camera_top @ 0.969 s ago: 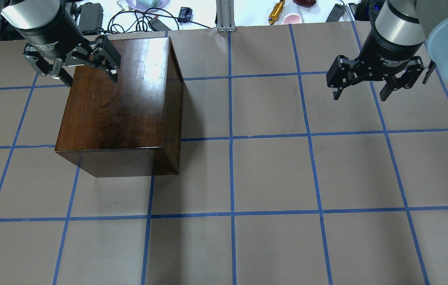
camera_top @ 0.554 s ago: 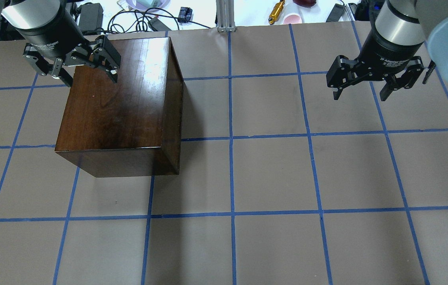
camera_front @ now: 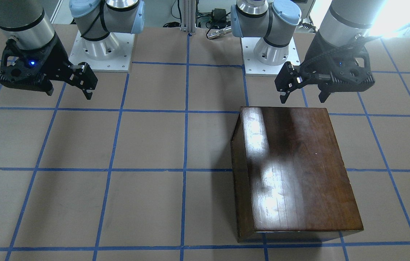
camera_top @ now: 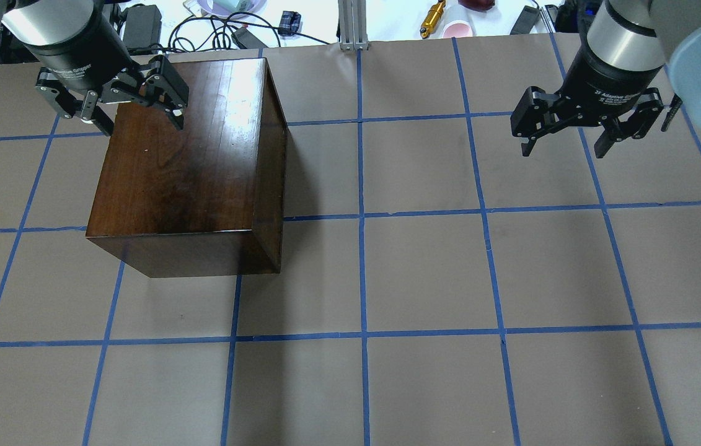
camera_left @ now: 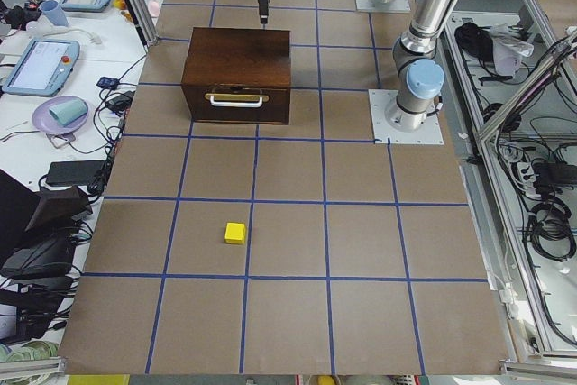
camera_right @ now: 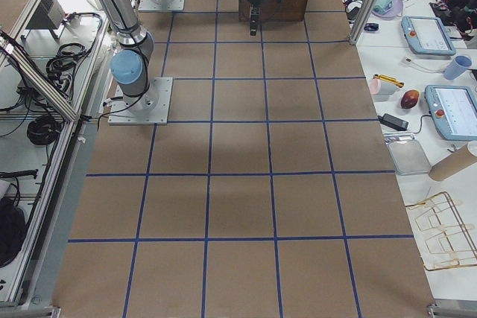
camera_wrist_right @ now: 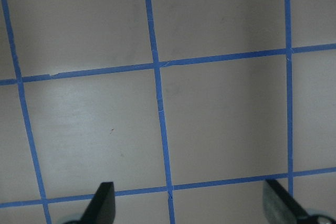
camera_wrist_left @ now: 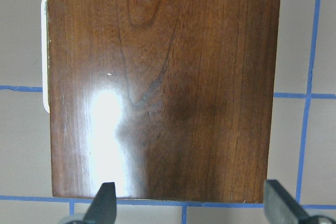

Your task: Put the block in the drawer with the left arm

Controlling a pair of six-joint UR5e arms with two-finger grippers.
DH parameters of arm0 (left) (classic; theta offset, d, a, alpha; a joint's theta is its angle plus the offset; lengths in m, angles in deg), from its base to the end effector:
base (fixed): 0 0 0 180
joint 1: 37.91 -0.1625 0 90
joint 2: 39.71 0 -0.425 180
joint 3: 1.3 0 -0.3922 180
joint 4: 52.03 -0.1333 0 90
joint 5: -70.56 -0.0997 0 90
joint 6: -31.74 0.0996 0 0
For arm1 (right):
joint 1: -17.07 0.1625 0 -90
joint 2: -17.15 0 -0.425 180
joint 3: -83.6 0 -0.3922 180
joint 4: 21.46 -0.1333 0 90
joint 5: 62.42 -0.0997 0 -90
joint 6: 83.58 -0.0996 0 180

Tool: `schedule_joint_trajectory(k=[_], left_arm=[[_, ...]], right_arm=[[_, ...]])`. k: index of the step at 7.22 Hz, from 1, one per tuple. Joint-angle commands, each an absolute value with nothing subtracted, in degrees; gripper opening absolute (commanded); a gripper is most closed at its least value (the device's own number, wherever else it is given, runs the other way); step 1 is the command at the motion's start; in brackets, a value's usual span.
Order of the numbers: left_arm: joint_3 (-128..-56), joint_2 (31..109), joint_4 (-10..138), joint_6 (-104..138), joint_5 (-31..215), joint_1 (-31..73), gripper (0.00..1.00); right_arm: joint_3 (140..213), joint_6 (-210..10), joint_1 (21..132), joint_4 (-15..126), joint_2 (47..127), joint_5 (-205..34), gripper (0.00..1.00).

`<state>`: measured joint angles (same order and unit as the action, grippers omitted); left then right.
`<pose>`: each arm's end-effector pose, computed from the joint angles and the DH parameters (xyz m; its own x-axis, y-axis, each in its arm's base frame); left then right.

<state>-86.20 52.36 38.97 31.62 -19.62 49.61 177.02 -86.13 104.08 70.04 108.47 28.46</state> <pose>-0.1108 -0.5154 0.5119 -0.9990 -0.0455 -0.0031 -0.0453 0.9983 -0.0354 0.1065 -0.4870 0.4724 -0.9952 0.0964 0.0158 0.0965 0.9953 0.0098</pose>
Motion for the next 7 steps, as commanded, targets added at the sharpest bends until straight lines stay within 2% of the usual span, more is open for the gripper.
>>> schedule_joint_trajectory(k=[1, 4, 7], left_arm=[[-86.20, 52.58, 38.94, 31.65, -19.62, 49.46, 1.00], [-86.12, 52.32, 38.85, 32.00, -19.79, 48.76, 1.00], [-86.64, 54.59, 37.89, 40.32, -19.01, 41.48, 1.00]], right_arm=[[177.02, -86.13, 104.08, 70.04, 108.47, 28.46, 1.00], [177.02, -86.13, 104.08, 70.04, 108.47, 28.46, 1.00], [177.02, -86.13, 104.08, 70.04, 108.47, 28.46, 1.00]])
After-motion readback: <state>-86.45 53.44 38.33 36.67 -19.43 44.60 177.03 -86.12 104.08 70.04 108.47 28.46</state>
